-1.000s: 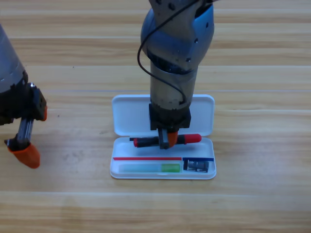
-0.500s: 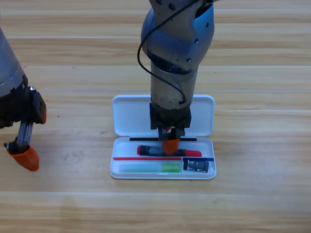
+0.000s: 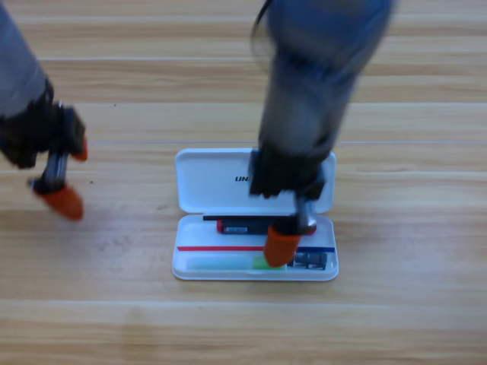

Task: Clean up eraser and pencils

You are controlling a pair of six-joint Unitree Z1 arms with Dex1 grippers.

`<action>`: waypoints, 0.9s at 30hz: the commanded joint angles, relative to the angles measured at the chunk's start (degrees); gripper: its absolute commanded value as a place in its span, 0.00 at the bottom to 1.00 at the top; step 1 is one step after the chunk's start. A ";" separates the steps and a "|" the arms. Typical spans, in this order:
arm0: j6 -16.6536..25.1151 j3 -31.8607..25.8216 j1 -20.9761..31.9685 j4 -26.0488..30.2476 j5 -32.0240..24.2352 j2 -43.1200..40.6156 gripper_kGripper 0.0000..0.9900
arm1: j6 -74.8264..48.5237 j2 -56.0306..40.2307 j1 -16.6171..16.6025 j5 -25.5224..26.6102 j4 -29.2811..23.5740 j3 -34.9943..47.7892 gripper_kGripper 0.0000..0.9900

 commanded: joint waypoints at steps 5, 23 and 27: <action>1.84 -6.68 6.54 -6.00 -7.10 2.99 0.00 | 10.35 -42.48 -0.60 13.81 -26.77 34.66 1.00; 3.33 -7.82 13.40 -23.05 -24.06 22.59 0.00 | 13.69 -42.74 -0.08 18.47 -31.16 42.92 1.00; 3.42 -11.07 13.57 -21.29 -29.16 28.39 0.00 | 13.78 -42.39 -0.08 18.55 -31.16 43.10 1.00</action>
